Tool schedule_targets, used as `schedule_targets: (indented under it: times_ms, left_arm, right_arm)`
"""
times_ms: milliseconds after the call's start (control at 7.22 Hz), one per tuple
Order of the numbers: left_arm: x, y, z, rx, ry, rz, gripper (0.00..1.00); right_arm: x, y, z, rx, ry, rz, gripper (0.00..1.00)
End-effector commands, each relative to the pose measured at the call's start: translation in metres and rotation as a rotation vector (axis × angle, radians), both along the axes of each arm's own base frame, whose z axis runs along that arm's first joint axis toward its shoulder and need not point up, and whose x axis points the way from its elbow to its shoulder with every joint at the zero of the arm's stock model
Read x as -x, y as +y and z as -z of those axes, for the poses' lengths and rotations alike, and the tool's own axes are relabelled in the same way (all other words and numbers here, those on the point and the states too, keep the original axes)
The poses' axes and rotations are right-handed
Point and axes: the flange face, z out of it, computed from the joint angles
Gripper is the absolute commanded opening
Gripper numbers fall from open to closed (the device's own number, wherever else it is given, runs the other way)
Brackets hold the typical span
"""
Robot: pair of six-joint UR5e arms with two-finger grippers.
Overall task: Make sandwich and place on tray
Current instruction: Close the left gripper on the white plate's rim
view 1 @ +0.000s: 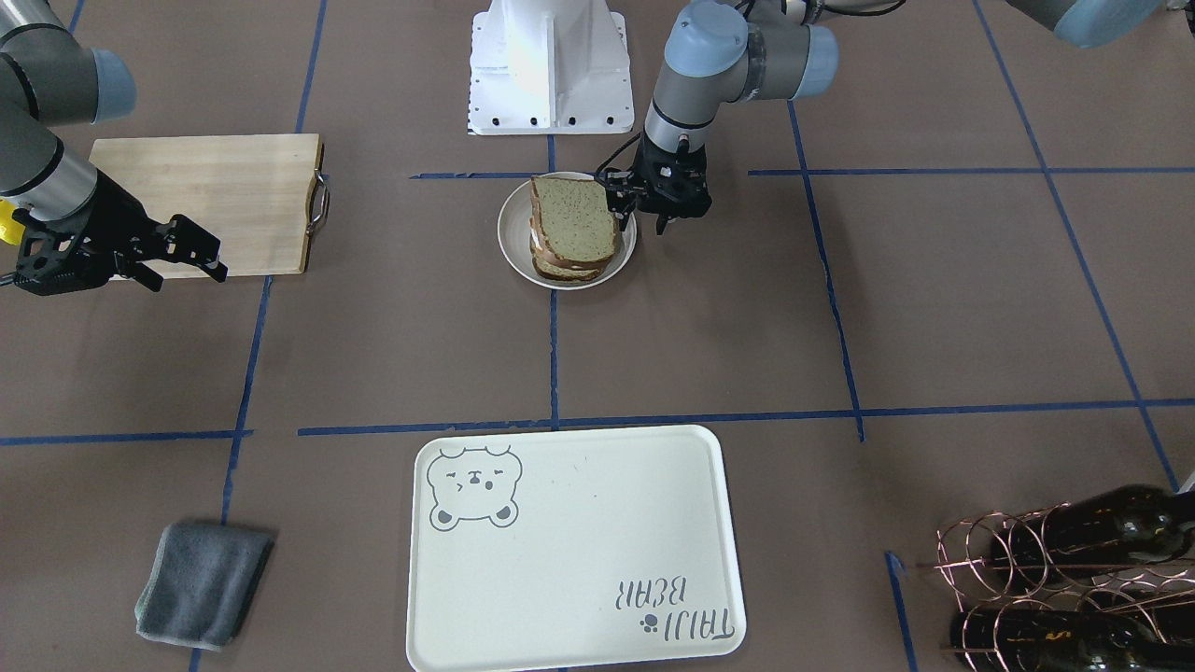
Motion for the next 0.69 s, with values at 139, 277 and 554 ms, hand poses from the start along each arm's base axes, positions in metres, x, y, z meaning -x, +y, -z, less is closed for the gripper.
schedule_targets:
  times_ms: [139,277,554]
  left_arm:
    - [-0.0057,0.0054,-0.0004,0.000,0.000,-0.011,0.49]
    - [-0.0077,0.0057,-0.0031,0.002,-0.005,-0.013,0.48]
    - [-0.0126,0.0062,-0.0035,0.004,-0.008,-0.017,0.48]
  right_arm:
    - [-0.0004,0.0008,0.0009,0.000,-0.002,0.002,1.00]
    - [-0.0003,0.0012,0.0011,0.002,-0.005,0.005,1.00]
    - [-0.0004,0.0013,0.0019,0.001,-0.006,0.005,1.00]
